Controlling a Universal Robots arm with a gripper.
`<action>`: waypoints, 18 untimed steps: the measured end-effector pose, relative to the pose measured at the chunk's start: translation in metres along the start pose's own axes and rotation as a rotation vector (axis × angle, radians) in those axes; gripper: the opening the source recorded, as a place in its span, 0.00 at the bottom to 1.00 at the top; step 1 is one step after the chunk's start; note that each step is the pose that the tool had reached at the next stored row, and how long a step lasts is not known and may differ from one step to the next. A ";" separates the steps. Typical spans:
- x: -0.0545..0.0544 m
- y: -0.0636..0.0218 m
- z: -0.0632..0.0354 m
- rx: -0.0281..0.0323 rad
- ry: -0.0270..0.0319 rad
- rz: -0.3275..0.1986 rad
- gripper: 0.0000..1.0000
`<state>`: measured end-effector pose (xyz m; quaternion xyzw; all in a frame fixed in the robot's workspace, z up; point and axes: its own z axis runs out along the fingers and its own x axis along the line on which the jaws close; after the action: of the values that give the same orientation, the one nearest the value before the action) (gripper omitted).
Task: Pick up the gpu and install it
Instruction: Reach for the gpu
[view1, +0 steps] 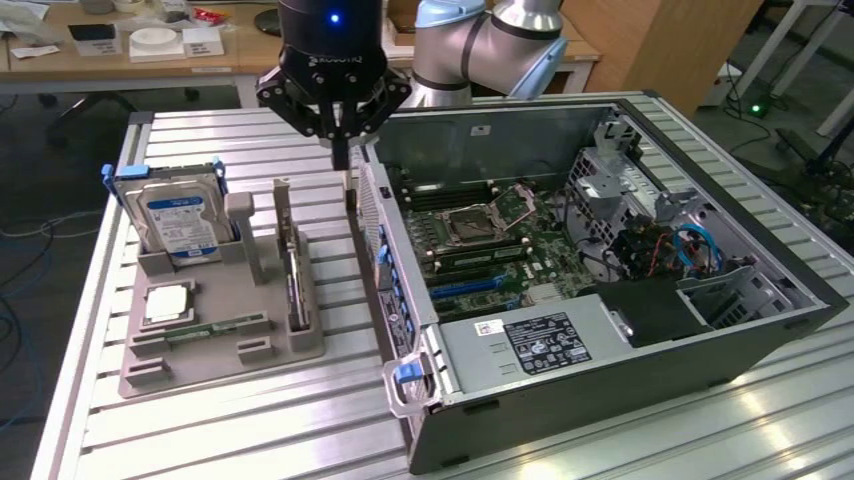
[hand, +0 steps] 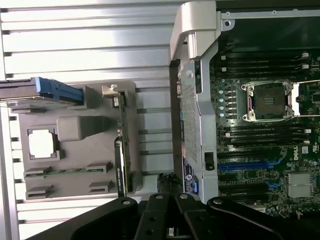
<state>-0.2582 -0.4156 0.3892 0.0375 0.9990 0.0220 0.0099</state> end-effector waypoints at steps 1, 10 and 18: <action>0.001 -0.0003 0.0000 -0.0001 0.0000 0.000 0.10; 0.007 -0.0035 0.0001 0.0000 0.0003 0.000 0.10; 0.011 -0.0074 0.0003 0.0000 0.0003 0.000 0.10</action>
<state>-0.2699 -0.4221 0.3883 0.0374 0.9990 0.0220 0.0098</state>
